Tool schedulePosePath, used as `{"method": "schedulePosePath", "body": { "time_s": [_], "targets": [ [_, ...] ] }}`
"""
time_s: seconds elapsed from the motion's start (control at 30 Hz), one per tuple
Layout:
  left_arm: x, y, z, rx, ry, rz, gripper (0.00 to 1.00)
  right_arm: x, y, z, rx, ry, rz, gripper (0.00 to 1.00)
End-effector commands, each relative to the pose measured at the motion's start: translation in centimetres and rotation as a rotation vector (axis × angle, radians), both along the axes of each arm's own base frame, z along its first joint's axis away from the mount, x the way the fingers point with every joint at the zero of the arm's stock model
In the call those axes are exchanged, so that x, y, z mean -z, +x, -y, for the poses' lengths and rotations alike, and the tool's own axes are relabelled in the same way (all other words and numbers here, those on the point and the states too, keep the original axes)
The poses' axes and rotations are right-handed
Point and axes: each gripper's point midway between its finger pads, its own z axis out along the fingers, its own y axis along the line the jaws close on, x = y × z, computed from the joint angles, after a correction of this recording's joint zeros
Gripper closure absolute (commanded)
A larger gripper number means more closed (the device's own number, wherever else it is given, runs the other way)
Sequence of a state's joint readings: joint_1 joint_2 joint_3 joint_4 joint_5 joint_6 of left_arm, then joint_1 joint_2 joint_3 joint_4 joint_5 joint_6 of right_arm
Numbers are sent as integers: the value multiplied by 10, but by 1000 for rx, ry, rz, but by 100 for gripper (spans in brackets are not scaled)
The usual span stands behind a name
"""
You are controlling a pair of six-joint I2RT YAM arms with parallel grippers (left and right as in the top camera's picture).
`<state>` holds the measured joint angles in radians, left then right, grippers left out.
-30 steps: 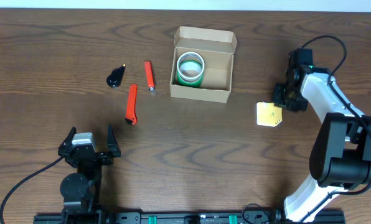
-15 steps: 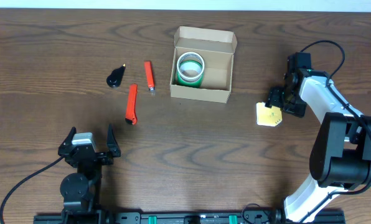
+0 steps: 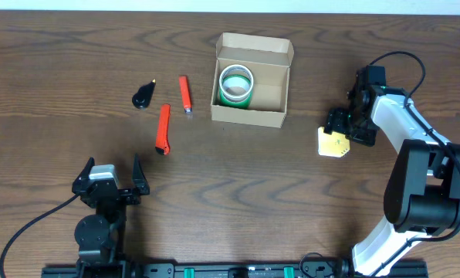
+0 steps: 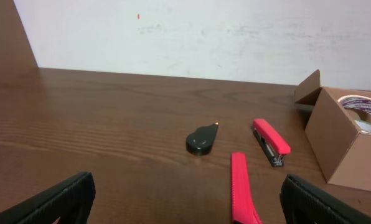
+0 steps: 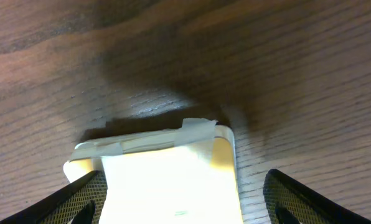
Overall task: Pack container
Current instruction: 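Lower the right gripper and close it on the sticky-note pad edge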
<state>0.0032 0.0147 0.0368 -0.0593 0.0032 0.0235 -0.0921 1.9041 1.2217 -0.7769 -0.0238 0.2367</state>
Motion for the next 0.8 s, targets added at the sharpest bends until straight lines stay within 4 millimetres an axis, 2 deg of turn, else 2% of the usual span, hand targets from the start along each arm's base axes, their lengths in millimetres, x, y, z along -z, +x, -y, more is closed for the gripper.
{"method": "schedulePosePath", "body": {
  "time_s": [0.0,0.3,0.47,0.77],
  "targets": [
    [17,-2,-2,-10,9,-55,4,0,-3,-3,-26,7,-5,16],
    [17,-2,-2,-10,8,-55,4,0,-7,6,-47,-101,-32,15],
    [17,-2,-2,-10,8,-55,4,0,-8,2,-69,-115,-38,15],
    [18,-2,-2,-10,8,-55,4,0,-9,7,-68,-147,-42,14]
  ]
}}
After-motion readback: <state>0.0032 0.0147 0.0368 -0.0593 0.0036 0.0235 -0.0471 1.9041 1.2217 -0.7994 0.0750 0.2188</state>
